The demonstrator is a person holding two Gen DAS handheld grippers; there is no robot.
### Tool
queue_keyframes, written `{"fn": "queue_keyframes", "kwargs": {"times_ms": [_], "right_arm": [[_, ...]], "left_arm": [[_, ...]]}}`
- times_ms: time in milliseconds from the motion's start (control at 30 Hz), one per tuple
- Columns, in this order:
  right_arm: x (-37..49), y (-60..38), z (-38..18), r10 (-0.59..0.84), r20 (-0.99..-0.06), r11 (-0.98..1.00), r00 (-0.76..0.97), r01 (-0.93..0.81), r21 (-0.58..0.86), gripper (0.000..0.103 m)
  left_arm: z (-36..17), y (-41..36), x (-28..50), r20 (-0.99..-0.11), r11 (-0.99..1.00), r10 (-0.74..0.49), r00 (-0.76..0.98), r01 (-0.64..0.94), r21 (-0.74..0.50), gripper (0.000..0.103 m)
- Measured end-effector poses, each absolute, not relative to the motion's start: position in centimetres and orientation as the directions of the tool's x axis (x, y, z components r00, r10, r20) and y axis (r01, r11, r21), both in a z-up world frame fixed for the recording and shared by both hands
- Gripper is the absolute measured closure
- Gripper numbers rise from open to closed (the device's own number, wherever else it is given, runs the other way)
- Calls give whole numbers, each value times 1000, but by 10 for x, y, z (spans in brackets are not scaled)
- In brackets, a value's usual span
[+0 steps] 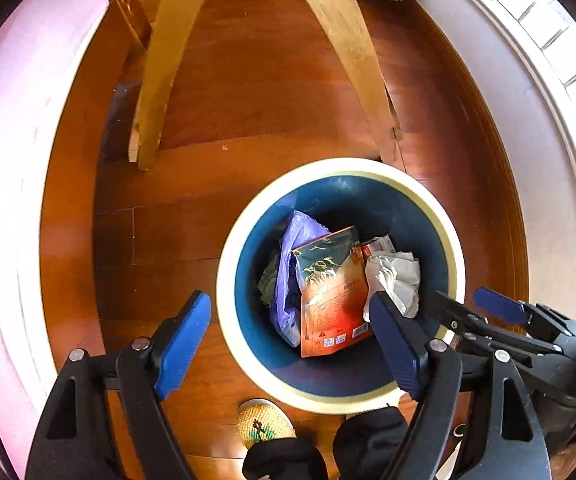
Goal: Collect trash
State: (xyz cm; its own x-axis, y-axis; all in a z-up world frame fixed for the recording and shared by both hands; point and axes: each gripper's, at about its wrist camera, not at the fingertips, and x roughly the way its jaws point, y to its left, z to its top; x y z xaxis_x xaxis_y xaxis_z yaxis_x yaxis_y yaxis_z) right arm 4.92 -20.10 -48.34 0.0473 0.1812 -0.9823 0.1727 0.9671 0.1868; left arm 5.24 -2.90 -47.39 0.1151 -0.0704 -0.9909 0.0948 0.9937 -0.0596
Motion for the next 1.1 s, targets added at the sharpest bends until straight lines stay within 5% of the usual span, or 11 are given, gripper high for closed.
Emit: {"fn": "queue_keyframes", "kwargs": {"times_ms": [1100], "right_arm": [[44,-184,-74,205,-927,963,313,106,249,40]], "left_arm": [[-58,4,40,-913,996,-94,397,36,-86,23]]}}
